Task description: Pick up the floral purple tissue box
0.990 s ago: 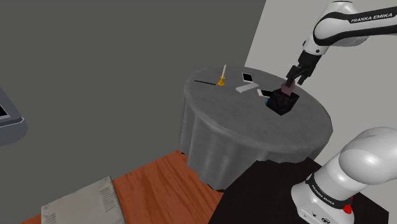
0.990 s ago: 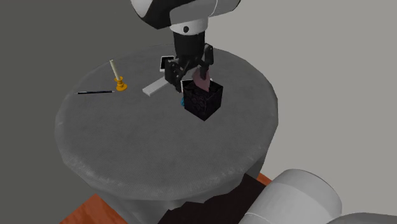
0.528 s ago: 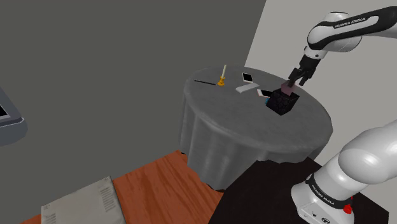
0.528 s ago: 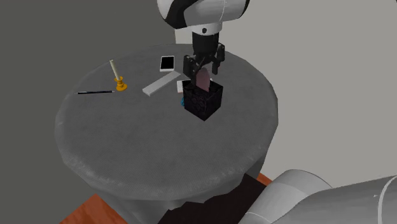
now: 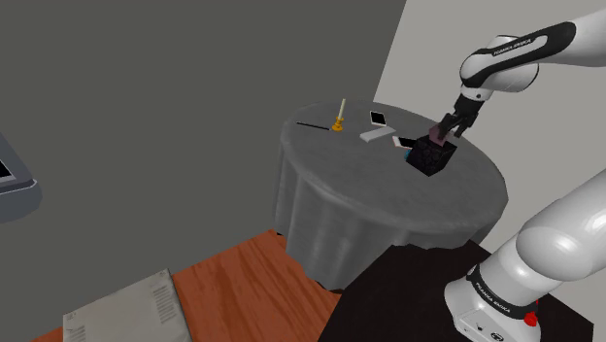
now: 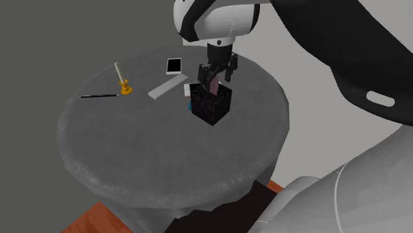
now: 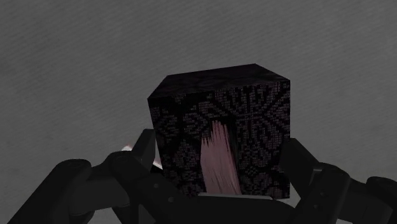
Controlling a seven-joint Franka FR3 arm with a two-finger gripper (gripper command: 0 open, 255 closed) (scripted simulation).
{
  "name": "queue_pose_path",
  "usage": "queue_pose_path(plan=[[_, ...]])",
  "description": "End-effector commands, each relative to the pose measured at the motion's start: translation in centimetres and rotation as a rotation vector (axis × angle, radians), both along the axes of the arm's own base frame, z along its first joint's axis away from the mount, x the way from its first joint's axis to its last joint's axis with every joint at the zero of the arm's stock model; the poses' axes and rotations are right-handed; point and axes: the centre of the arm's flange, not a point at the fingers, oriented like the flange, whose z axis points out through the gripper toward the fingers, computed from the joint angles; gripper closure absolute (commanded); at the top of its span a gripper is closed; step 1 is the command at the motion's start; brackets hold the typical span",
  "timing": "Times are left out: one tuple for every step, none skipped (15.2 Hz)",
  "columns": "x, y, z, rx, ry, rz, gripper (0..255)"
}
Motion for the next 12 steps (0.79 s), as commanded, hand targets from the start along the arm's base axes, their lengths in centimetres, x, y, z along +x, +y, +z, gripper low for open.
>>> queue_pose_path(plan=[[-0.05,0.03,-1.06,0.000,-0.001,0.000,0],[-0.05,0.03,-1.37,0.000,-0.001,0.000,0],[-0.05,0.03,-1.37,-0.001,0.000,0.000,0],[-0.05,0.03,-1.37,0.000,0.000,0.000,0],[-0.06,0.06,-1.39,0.000,0.000,0.000,255],[-0.05,0.07,-1.38,0.000,0.000,0.000,255],[-0.05,0.08,-1.39,0.000,0.000,0.000,255],[-0.05,0.08,-1.39,0.000,0.000,0.000,255],[-0.05,0.07,-1.39,0.000,0.000,0.000,255],[-0.05,0.07,-1.38,0.000,0.000,0.000,255],[-0.05,0.07,-1.37,0.000,0.000,0.000,255],[-0.06,0.07,-1.37,0.000,0.000,0.000,255]])
